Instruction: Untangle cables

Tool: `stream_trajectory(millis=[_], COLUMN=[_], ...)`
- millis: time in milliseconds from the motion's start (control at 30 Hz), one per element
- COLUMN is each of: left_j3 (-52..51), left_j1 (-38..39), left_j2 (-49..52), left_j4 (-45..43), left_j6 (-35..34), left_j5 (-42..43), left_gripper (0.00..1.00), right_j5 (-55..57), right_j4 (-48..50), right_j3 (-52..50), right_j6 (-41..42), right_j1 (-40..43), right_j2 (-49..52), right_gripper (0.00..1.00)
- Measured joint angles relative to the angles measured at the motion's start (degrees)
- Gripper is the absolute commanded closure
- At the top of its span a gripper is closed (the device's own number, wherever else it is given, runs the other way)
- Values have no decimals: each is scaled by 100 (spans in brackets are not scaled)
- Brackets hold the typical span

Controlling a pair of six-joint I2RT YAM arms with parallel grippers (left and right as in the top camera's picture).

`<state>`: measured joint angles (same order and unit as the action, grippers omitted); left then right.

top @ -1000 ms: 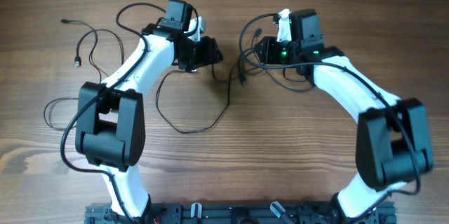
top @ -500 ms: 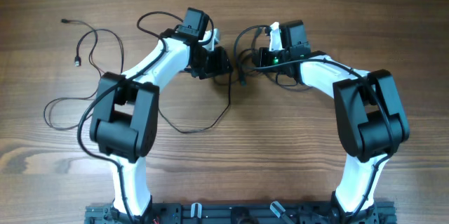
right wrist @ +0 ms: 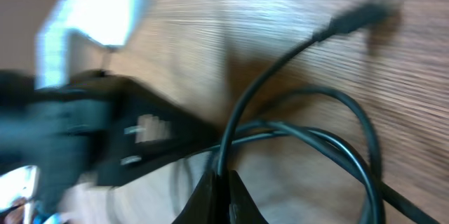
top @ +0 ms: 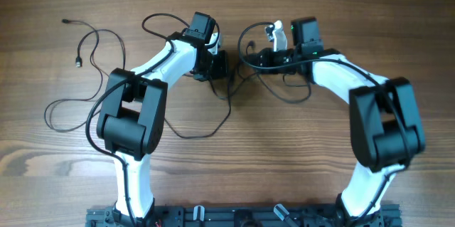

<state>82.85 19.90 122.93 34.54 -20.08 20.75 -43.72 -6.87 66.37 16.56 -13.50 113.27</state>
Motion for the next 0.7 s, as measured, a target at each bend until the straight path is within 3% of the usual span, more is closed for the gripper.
stream_trajectory(millis=[400, 633, 700], left_j3=[9, 22, 22], left_j1=[24, -151, -323], left_j2=[-116, -129, -127], left_j4=[109, 122, 164], left_j6=[0, 2, 46], left_j5=[-944, -1115, -822], left_gripper=[96, 96, 89], right_j5=[-2555, -2586, -2520], right_j4=[24, 44, 15], right_j3=[0, 0, 0], right_j6=[-111, 879, 1082], right_j1=[739, 1003, 931], right_j2=[-455, -455, -455], right_gripper=[96, 96, 96])
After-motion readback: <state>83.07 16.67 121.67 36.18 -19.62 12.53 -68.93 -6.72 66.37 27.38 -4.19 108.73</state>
